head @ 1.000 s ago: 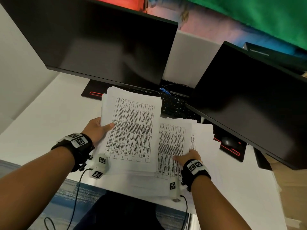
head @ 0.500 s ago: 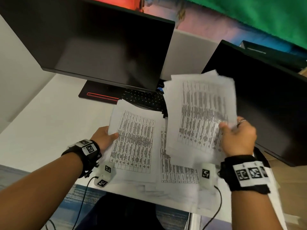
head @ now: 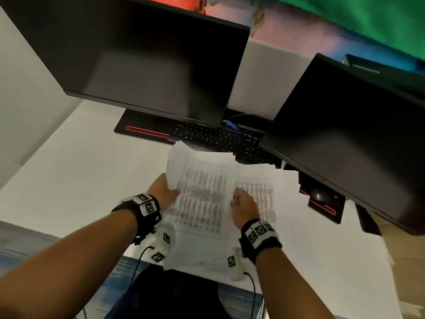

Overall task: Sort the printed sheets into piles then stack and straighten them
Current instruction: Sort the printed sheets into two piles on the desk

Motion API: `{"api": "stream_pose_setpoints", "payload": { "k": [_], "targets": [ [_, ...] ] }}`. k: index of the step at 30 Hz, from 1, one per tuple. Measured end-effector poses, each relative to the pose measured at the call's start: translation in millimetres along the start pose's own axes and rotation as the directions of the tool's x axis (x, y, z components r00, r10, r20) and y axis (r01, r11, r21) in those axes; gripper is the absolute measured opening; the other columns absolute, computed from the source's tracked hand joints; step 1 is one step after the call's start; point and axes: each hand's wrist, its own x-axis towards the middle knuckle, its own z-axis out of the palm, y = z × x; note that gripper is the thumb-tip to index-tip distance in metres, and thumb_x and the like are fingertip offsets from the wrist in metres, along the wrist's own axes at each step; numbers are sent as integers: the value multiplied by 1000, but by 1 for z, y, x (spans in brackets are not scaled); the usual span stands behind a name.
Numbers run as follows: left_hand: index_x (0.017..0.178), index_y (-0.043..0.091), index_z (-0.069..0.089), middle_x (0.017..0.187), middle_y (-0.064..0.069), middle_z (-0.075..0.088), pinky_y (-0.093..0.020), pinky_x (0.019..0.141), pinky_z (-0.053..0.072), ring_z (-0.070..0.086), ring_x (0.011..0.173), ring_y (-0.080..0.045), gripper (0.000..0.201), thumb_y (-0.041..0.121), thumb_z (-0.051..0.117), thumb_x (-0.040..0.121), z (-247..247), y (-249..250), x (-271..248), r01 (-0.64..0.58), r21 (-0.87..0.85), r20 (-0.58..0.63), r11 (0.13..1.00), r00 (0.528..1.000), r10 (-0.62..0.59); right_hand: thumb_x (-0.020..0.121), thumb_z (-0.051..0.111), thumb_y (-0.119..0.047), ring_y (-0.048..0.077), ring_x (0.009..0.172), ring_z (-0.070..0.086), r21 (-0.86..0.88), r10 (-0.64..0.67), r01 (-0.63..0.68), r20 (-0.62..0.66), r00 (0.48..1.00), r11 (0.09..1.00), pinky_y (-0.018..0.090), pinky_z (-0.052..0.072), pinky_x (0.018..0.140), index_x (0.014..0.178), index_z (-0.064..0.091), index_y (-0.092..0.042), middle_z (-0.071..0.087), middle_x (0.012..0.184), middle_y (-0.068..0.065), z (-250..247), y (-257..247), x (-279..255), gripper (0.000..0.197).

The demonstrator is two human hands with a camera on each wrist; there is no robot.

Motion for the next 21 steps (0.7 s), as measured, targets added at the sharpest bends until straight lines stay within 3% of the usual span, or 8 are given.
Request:
{"api": "stream_pose_setpoints", "payload": {
  "k": [2,4,6,8,11,14,18,21],
  "targets": [
    [123,10,57,101,-5,64,-29,67,48,63,87,-25,33,12,64,91,1,-3,0,-10,36,-38,999,999,12,92,65,-31,31,139,39,-86,71,-82,-126,989,993,45,38,108,146,41,-14,42,151,3,-13,15,-1,62],
    [130,10,54,107,-7,64,-36,79,52,62,95,-28,40,14,65,92,-3,-7,0,-9,-4,-71,1000,997,9,80,73,-50,35,140,32,-228,230,-297,-279,932,927,56,35,109,152,28,-14,28,157,5,-37,41,0,93],
    [139,13,49,123,-10,64,-44,92,51,60,110,-31,50,18,65,92,-11,-12,-2,20,-91,-77,996,997,-27,71,76,-61,38,140,28,-277,305,-384,-288,908,881,60,33,108,154,21,-13,24,158,10,-53,63,-2,110],
    [143,15,46,131,-9,60,-45,96,46,56,118,-32,53,21,64,93,-18,-15,-4,21,-147,-71,989,997,-32,68,77,-63,37,139,29,-296,288,-361,-261,921,885,60,33,107,153,22,-12,28,155,12,-58,73,-2,114],
    [144,15,45,129,-7,59,-44,95,45,54,116,-28,56,25,65,92,-31,-23,-4,33,-195,-42,980,998,-42,65,85,-55,37,137,38,-247,283,-337,-230,931,909,53,41,106,152,25,-9,36,150,16,-60,76,3,115],
    [143,18,45,128,-4,61,-56,105,41,52,123,-32,61,30,69,88,-39,-31,0,70,-273,-23,959,997,-80,64,92,-37,37,129,52,-59,320,-339,-218,922,939,43,50,97,149,33,-5,50,142,20,-65,72,7,108],
    [143,18,46,129,-6,61,-58,107,39,52,122,-32,61,32,70,88,-39,-36,2,81,-293,-26,953,995,-92,73,87,-31,34,128,53,2,358,-363,-173,918,932,39,48,100,144,41,-3,51,143,17,-69,67,8,89],
    [142,19,47,131,-5,61,-56,108,38,52,124,-32,59,30,69,88,-33,-33,1,92,-273,-10,958,995,-99,71,86,-32,34,102,67,77,324,-315,-160,932,946,42,56,91,117,61,-4,69,116,16,-73,70,9,59]
  ]
}}
